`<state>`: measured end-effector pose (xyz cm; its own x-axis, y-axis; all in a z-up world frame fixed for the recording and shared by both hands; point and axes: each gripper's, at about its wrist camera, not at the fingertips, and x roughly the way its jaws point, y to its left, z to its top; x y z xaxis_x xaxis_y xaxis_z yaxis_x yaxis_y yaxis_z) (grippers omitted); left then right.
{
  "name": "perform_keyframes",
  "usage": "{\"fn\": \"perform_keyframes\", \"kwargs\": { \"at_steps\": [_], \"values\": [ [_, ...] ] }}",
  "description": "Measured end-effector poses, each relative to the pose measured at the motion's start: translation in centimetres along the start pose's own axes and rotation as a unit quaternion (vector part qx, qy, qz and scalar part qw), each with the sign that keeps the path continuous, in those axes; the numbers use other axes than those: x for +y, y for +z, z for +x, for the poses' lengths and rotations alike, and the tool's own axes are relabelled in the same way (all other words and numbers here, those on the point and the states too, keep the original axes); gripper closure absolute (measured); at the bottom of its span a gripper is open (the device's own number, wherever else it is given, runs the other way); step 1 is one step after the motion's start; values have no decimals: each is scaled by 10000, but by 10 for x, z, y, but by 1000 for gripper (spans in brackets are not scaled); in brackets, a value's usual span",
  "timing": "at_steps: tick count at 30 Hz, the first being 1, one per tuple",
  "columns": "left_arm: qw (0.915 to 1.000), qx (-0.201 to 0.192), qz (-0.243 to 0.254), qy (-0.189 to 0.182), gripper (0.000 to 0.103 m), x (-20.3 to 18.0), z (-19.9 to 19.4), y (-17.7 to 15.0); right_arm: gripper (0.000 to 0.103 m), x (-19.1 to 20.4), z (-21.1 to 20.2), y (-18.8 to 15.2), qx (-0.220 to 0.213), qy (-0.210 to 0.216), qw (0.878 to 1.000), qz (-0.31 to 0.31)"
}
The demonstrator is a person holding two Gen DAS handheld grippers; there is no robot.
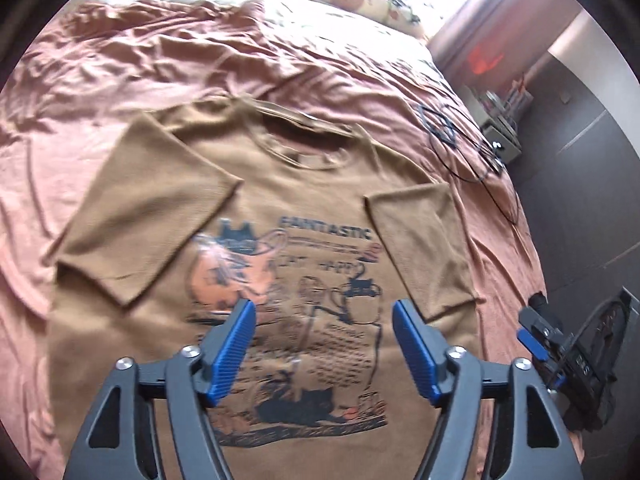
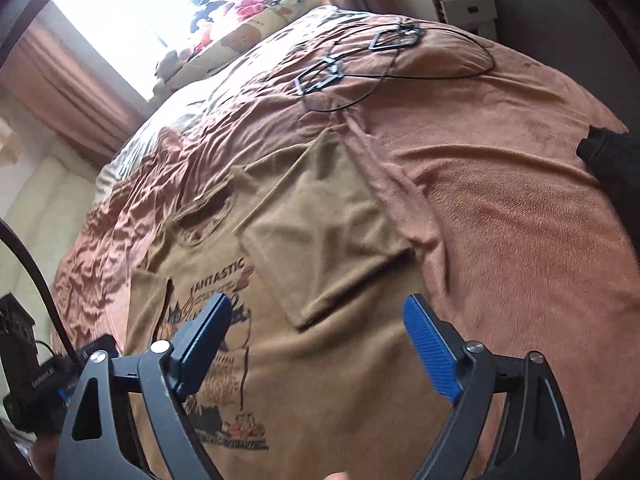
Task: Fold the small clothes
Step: 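Lift both grippers off the shirt and move them toward the hem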
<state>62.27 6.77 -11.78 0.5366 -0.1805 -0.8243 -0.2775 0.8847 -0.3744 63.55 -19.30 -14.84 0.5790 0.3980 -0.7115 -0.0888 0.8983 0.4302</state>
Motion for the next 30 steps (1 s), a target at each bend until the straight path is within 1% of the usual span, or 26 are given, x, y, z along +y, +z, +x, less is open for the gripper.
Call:
{"fn": "perform_keyframes", "kwargs": {
  "at_steps": [1,2,4,6,8,10,13,21,24,27,30],
  "values": [
    [9999,-95,-95,42,20,8,-9,-2,4,8,-4,-2,4,-76,9999,-104],
    [9997,-156,-170,32,18,13,-15,-3,0,16,-10,-5,7,-127,9997,-216],
    [9995,-224,-244,-5,11,23,-28,-6,0,32,-24,-11,-64,-160,9990,-404],
    [9992,-317,-227,25,7,31,-41,-10,0,43,-38,-17,-151,-234,9980,-559],
    [9984,-513,-145,196,5,37,-59,-13,0,51,-51,-25,-161,-311,9972,-661],
    [9977,-647,-108,174,0,41,-75,-17,0,57,-60,-33,-136,-324,9967,-734],
    [9968,-782,-32,139,1,48,-99,-21,0,68,-77,-45,-129,-367,9954,-877],
    [9949,-1010,0,50,1,69,-151,-44,0,80,-119,-70,-188,-372,9932,-1086],
    [9942,-1073,43,46,1,76,-165,-54,0,80,-135,-81,-192,-315,9928,-1143],
    [9936,-1131,43,-52,1,86,-179,-66,0,76,-151,-90,-196,-224,9930,-1145],
    [9928,-1184,0,-152,1,97,-191,-79,0,72,-166,-100,-246,-257,9920,-1214]
  ]
}}
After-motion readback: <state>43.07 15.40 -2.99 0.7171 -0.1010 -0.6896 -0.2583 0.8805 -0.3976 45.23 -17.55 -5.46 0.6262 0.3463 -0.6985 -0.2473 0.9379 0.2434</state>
